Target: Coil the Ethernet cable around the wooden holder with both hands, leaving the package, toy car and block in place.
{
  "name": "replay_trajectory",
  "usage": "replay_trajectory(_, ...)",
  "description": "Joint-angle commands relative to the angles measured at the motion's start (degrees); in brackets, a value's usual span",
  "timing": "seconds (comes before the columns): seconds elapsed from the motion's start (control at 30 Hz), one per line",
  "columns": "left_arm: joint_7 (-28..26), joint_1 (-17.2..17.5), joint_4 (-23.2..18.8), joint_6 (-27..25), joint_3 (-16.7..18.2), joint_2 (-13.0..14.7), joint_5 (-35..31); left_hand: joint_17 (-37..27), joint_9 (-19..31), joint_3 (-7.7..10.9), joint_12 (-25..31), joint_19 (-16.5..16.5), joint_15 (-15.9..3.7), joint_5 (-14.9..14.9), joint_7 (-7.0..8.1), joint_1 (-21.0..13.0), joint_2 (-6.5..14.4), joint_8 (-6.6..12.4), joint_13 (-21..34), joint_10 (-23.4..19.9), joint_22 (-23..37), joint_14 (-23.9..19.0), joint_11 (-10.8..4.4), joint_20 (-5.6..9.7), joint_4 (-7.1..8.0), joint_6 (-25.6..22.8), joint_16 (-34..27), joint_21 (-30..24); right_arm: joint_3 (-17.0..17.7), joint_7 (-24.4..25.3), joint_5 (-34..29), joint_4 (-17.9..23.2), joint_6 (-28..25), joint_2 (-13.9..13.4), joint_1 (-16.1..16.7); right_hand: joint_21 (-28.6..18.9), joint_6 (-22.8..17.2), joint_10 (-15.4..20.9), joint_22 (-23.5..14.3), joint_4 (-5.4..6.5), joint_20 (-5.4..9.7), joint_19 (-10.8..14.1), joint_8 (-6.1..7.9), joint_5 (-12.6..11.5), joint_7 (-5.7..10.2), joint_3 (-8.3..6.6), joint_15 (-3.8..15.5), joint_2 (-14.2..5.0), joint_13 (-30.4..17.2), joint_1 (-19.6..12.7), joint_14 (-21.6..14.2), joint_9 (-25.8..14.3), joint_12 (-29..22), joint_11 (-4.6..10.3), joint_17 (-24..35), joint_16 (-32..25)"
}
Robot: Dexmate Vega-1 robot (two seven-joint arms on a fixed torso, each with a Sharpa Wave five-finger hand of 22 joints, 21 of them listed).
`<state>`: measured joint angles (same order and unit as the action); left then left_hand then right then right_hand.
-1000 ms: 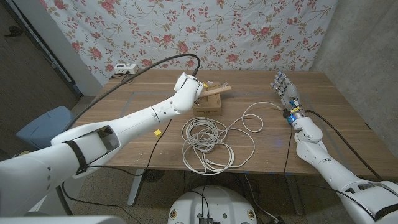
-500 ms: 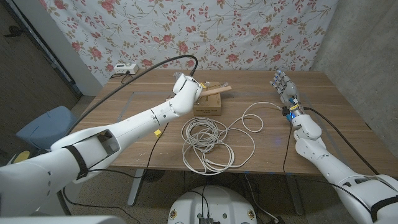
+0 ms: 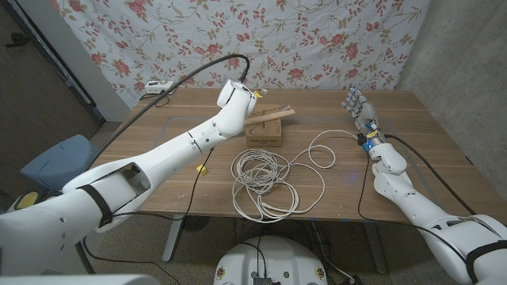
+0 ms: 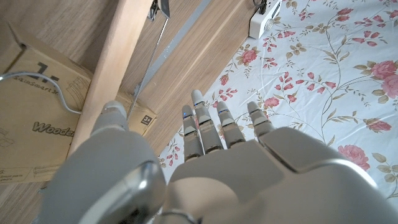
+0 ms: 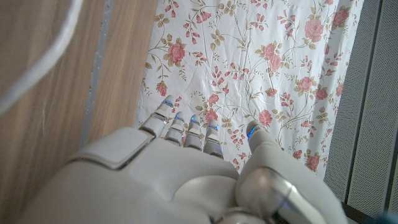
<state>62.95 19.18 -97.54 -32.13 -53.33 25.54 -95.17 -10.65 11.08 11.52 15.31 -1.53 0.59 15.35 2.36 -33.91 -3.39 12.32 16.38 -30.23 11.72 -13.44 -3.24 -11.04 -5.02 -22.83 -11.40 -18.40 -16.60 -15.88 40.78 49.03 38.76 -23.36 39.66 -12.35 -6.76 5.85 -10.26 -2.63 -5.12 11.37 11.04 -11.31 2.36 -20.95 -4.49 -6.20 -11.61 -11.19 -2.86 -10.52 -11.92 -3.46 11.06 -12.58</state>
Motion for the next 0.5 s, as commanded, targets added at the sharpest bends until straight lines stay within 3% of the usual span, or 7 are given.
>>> replay_trajectory(0.03, 6.1, 0.2, -0.3, 3.7, 2.1, -1.0, -2.0, 0.1, 0.1, 0.24, 0.6, 0.9, -1.02, 0.7, 0.20, -2.7, -0.6, 1.10, 0.2, -0.9, 0.0, -1.0, -1.03, -0.06, -1.66, -2.3, -0.7, 0.3, 0.1, 1.5, -0.4, 0.2, 1.1, 0.4, 0.2, -0.2, -0.2, -0.1, -0.2, 0.01, 0.11, 0.4, 0.09, -0.3, 0.32, -0.34, -0.14, 0.11, -0.1, 0.0, -0.3, -0.2, 0.1, 0.13, 0.2, 0.3)
replay_trajectory(0.17, 7.7, -0.1, 1.0, 4.7, 1.2, -1.2, -4.2, 0.1, 0.1, 0.46, 0.8, 1.6, -1.57, 1.0, 0.44, -4.8, -0.8, 1.45, 0.4, -1.7, 0.0, -1.5, -2.27, 0.28, -2.74, -3.9, -0.8, 0.2, 0.2, 1.9, -0.4, 0.6, 1.6, 0.5, 0.6, -0.2, -0.1, -0.2, -0.2, 0.02, 0.12, 0.4, 0.04, -0.3, 0.50, -0.35, -0.23, 0.11, -0.1, 0.1, -0.4, -0.2, 0.1, 0.11, 0.2, 0.3)
replay_trajectory(0.5, 6.4, 0.1, 4.2, 6.1, 0.6, -2.1, -3.3, 0.2, 0.2, 0.70, -0.3, 1.8, -2.04, 1.5, 0.98, -7.3, -0.8, 0.52, 0.5, 0.8, -0.1, -0.9, -2.07, 0.43, -3.46, -2.8, -0.5, 0.4, 0.1, 2.8, -0.8, 2.0, 1.7, 0.3, 1.7, -0.2, 0.0, -0.2, -0.2, 0.03, 0.17, 0.4, 0.00, -0.3, 0.57, -0.36, -0.24, 0.12, -0.1, 0.2, -0.4, -0.2, 0.1, 0.17, 0.2, 0.3)
